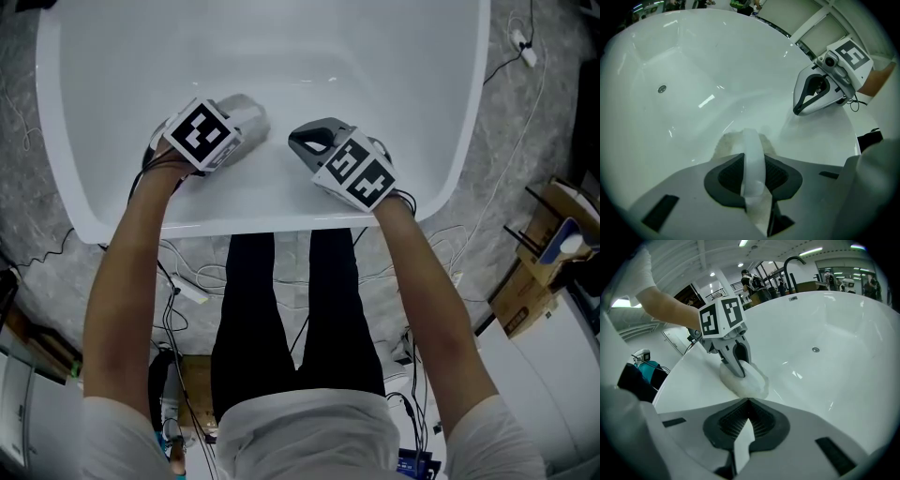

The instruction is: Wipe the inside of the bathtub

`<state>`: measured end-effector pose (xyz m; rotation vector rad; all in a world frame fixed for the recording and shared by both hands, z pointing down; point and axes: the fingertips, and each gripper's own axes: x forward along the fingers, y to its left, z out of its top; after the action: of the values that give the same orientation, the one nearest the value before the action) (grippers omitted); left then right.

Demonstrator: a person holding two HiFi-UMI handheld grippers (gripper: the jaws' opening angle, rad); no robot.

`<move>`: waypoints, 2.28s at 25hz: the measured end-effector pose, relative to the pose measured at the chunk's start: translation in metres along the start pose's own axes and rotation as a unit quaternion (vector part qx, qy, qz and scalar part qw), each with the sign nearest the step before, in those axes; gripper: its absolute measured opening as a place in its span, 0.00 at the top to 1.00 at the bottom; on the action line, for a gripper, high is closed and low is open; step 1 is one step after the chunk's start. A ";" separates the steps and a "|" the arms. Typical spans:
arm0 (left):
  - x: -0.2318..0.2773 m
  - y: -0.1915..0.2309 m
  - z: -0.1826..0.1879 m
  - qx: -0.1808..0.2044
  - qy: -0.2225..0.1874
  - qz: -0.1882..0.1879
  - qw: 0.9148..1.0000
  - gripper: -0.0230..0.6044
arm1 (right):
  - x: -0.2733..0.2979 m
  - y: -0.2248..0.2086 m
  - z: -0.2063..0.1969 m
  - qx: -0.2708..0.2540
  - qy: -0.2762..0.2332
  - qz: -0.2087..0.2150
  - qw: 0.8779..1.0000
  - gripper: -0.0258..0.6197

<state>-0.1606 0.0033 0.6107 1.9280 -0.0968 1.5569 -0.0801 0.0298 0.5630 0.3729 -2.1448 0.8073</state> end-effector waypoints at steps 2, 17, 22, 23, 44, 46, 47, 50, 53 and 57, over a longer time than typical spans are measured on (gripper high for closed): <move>0.003 -0.006 0.008 0.000 -0.002 -0.002 1.000 0.81 | -0.006 -0.002 -0.005 0.003 0.000 -0.003 1.000 0.93; 0.024 -0.052 0.062 0.024 -0.021 -0.014 0.999 0.81 | -0.065 -0.023 -0.042 0.004 0.029 -0.050 0.998 0.93; 0.029 -0.069 0.081 0.027 -0.033 -0.021 0.999 0.81 | -0.083 -0.025 -0.054 0.010 0.037 -0.069 0.997 0.93; 0.031 -0.072 0.086 0.029 -0.035 -0.023 0.999 0.81 | -0.088 -0.025 -0.055 0.014 0.036 -0.073 0.997 0.93; 0.080 -0.123 0.171 0.036 -0.045 -0.038 0.998 0.81 | -0.165 -0.033 -0.068 0.095 -0.002 -0.110 0.989 0.93; 0.084 -0.122 0.175 0.029 -0.046 -0.038 0.998 0.81 | -0.165 -0.035 -0.068 0.098 -0.003 -0.110 0.989 0.93; 0.087 -0.121 0.177 0.025 -0.046 -0.039 0.998 0.81 | -0.164 -0.035 -0.068 0.099 -0.002 -0.110 0.989 0.93; 0.095 -0.115 0.180 0.018 -0.045 -0.037 0.998 0.81 | -0.160 -0.037 -0.067 0.098 0.005 -0.110 0.989 0.93; 0.103 -0.107 0.181 0.004 -0.045 -0.036 0.998 0.81 | -0.155 -0.037 -0.066 0.097 0.003 -0.106 0.990 0.93; 0.116 -0.092 0.179 -0.016 -0.043 -0.041 0.998 0.81 | -0.148 -0.039 -0.065 0.101 0.000 -0.100 0.990 0.93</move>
<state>0.0660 0.0206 0.6604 1.9502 -0.0780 1.4118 0.0719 0.0428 0.4973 0.6813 -1.9916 0.9098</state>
